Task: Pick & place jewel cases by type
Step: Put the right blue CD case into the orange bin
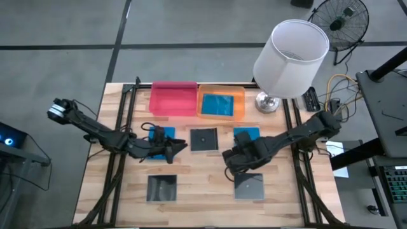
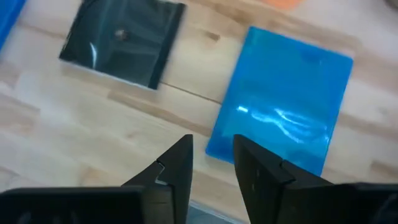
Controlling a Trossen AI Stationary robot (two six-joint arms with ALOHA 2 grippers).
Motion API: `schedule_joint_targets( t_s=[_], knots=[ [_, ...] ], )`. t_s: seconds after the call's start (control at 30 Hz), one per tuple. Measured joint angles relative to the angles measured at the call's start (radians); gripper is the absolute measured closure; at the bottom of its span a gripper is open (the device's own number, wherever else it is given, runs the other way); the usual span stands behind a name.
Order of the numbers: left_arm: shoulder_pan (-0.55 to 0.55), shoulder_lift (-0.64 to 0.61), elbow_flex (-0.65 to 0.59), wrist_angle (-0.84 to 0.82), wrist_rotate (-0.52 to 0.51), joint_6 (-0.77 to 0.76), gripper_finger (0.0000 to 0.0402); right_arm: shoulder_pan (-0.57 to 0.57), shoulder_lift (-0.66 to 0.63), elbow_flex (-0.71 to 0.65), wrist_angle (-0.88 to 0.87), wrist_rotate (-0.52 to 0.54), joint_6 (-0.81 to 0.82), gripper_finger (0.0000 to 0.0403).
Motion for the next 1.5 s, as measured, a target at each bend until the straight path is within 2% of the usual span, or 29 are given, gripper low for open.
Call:
schedule_joint_targets(
  t_s=[0.2,0.43,0.57,0.7,0.97,1.1,1.23,1.5],
  knots=[
    [0.046,0.066,0.050,-0.002,0.114,-0.003,0.0276,0.000,-0.097,-0.112,0.012,-0.047,0.121,0.0315],
    [0.105,0.170,0.152,-0.002,0.155,0.126,0.0276,0.001,-0.211,-0.196,0.020,-0.036,0.229,0.0323],
    [0.149,0.244,0.224,-0.002,0.275,0.151,0.0276,0.001,-0.263,-0.241,0.020,-0.015,0.209,0.0304],
    [0.182,0.332,0.311,-0.004,0.370,0.166,0.0276,0.001,-0.307,-0.291,0.020,-0.013,0.184,0.0265],
    [0.236,0.546,0.512,-0.005,0.372,0.164,0.0276,0.007,-0.454,-0.461,0.088,-0.060,0.184,0.0189],
    [0.268,0.641,0.610,-0.003,0.362,0.103,0.0276,0.006,-0.556,-0.556,0.160,-0.060,0.149,0.0165],
    [0.307,0.718,0.691,-0.026,0.360,0.019,0.0276,0.006,-0.639,-0.630,0.190,-0.045,0.143,0.0154],
    [0.340,0.792,0.803,-0.213,0.360,-0.091,0.0276,0.006,-0.738,-0.724,0.216,-0.043,0.152,0.0157]
  ],
)
